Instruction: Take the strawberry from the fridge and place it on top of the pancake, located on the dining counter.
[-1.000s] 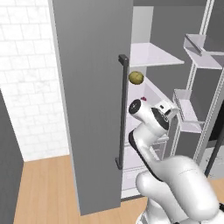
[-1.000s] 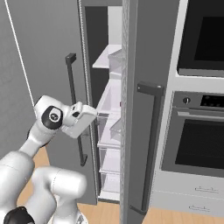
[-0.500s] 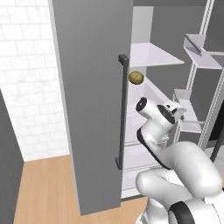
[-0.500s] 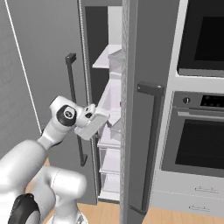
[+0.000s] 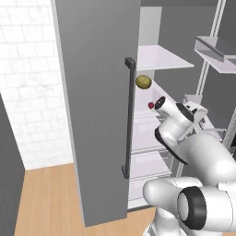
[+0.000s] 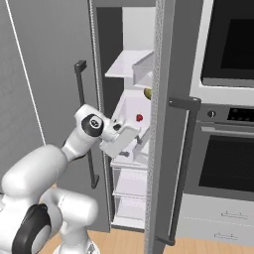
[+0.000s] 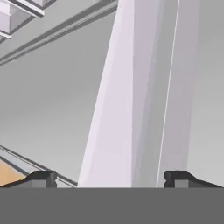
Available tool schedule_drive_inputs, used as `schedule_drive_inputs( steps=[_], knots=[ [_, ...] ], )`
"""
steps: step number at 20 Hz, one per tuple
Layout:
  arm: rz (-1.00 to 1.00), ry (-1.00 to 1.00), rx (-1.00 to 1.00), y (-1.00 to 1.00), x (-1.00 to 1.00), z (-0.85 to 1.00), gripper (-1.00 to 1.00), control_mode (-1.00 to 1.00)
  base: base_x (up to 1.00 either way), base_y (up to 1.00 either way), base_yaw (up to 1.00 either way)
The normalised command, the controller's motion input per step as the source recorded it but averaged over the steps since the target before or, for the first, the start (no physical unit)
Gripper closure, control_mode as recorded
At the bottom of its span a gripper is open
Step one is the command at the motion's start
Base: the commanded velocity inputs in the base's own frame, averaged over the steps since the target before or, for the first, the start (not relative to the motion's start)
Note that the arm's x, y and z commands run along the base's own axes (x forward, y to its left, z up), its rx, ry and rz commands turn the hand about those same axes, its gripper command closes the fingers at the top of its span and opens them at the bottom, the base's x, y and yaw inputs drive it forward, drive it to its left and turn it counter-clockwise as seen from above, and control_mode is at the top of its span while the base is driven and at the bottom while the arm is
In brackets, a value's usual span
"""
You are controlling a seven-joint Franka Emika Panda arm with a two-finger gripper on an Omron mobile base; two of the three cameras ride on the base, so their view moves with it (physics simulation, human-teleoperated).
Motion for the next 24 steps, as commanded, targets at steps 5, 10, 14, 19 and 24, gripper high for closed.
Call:
schedule_drive_inputs(
  steps=[5,10,14,19,24],
  knots=[
    [-0.05,0.0,0.0,-0.48,0.0,-0.04,-1.0,-1.0,0.0,0.0,0.0],
    [-0.02,0.0,0.0,-0.54,0.0,0.0,-1.0,-1.0,0.0,0.0,0.0],
    [0.0,0.0,0.0,-0.68,0.0,0.0,-1.0,-1.0,0.0,0.0,0.0],
    [0.0,0.0,0.0,-0.38,-0.01,0.01,-1.0,-1.0,0.0,0.0,0.0],
    [0.0,-0.15,-0.01,0.19,-0.19,0.29,-1.0,-1.0,0.0,0.0,0.0]
  ],
)
